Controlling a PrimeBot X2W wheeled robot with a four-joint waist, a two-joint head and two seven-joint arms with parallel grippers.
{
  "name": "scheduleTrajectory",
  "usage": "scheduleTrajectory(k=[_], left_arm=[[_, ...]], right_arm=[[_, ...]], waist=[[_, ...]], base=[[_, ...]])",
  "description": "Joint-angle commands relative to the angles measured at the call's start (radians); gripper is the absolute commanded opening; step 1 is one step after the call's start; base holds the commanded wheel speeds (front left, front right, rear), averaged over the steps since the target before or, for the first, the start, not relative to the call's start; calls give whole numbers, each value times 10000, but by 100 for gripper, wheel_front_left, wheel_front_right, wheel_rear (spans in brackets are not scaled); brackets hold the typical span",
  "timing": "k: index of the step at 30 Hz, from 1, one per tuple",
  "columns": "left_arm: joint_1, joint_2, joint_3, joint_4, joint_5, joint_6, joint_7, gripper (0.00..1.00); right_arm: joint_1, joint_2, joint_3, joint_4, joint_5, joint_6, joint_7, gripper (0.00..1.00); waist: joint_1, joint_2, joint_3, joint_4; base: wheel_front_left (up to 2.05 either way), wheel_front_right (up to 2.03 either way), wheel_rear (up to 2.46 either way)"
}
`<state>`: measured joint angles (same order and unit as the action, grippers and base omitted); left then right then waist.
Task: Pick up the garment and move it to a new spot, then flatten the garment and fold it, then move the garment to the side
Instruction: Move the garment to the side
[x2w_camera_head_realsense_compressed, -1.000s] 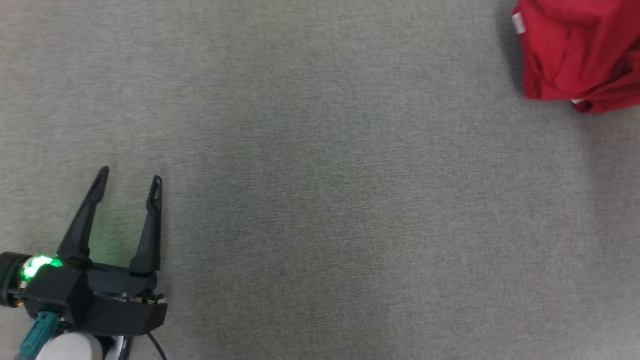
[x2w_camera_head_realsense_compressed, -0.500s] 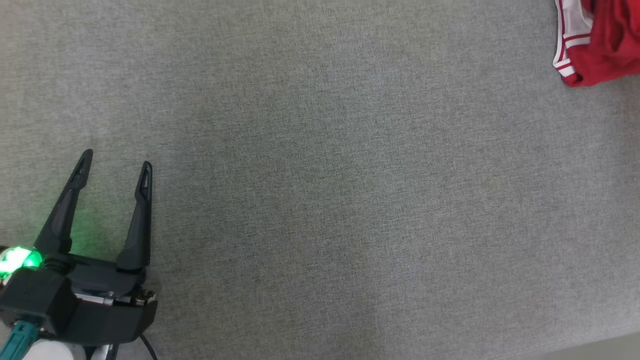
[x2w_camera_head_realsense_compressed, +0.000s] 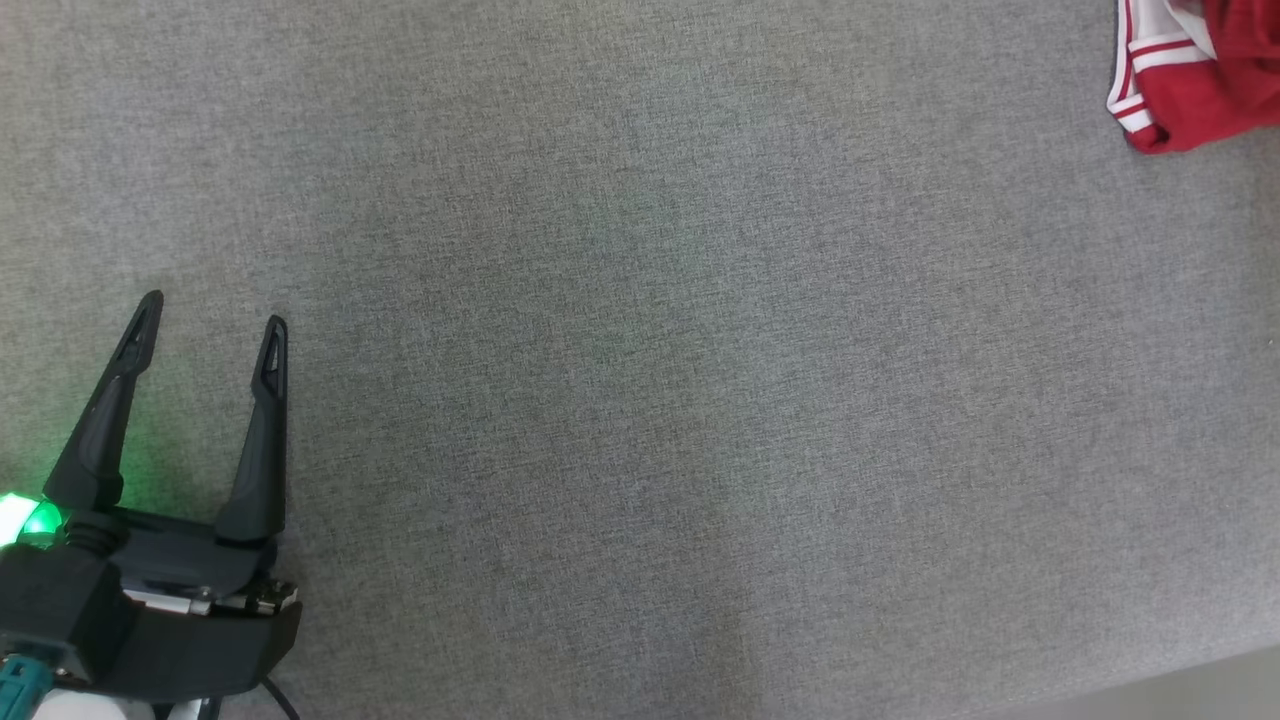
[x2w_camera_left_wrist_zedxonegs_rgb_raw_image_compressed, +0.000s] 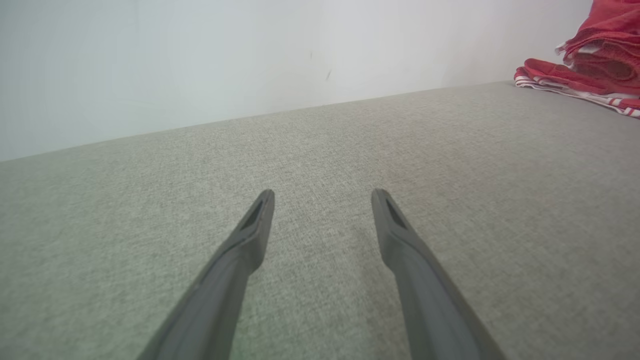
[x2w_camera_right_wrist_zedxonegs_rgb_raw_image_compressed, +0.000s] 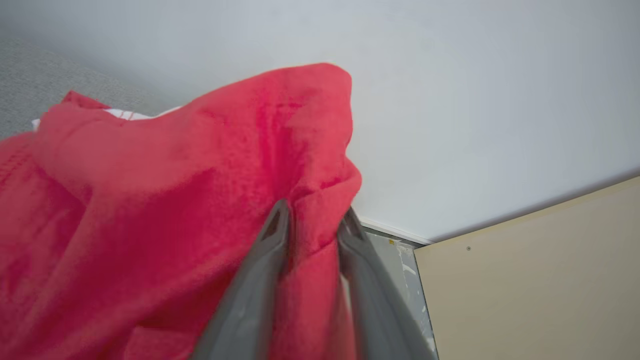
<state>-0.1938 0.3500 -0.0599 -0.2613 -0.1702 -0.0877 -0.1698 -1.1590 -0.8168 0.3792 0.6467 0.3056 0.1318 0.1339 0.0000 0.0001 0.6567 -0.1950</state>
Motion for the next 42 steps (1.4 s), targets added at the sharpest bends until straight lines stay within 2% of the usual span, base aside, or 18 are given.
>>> scheduleTrajectory(k=[1,8,17,21,33,42], left_arm=[[5,36,-31,94,-28,32,5,100],[24,-76,-100,368,-117,94,-134,100],[267,-416,-164,924,-390,253,-514,100],[505,-622,-36,1315,-624,332,-671,100],[1333,-936,174,2252,-980,576,-861,100],[1808,-1146,140,2711,-1016,636,-930,100]], right_arm=[[-193,106,-68,197,-157,-29,-158,100],[-372,479,-356,586,-660,-29,-758,100],[24,1049,-510,138,-589,-29,-1703,100],[490,1641,-773,-284,-611,-29,-2238,100],[3697,3748,-1979,-1836,-936,-29,-3312,100],[6580,4728,-3024,-3543,-1122,-29,-3219,100]], waist=[[0,-1,22,9],[0,-1,-304,123],[0,-1,-1393,427],[0,-1,-2112,599],[0,-1,-3991,1012],[0,-1,-5061,1291]], base=[[0,0,0],[0,0,0],[0,0,0],[0,0,0],[0,0,0],[0,0,0]])
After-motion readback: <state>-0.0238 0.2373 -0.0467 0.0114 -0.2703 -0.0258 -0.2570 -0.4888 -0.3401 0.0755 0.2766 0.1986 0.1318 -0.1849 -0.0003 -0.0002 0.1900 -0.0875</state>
